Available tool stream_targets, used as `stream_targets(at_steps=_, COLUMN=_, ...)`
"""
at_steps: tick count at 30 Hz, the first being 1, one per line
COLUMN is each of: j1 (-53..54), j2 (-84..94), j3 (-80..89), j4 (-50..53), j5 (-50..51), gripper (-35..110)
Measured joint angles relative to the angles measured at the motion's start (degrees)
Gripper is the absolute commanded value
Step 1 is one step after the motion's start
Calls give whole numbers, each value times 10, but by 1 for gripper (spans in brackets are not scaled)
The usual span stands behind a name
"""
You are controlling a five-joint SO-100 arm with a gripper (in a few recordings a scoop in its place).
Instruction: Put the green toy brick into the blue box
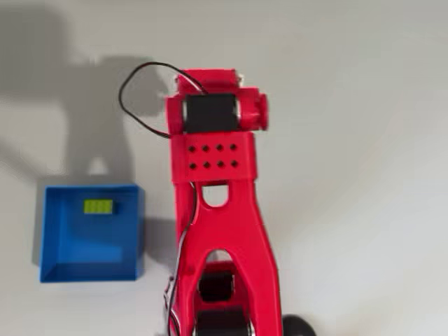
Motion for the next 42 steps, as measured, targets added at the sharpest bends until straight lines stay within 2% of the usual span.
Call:
stream_targets(at_steps=23, j1=4, j2=594, j3=608, j4=-93, j5=-39, gripper=0)
stream_targets(at_steps=29, j1=14, j2=666, j3=704, j4=-120, j5=-50, gripper=0)
stream_targets(at_steps=42, j1=11, j2=717, j3=724, j4=-126, j5=-49, gripper=0)
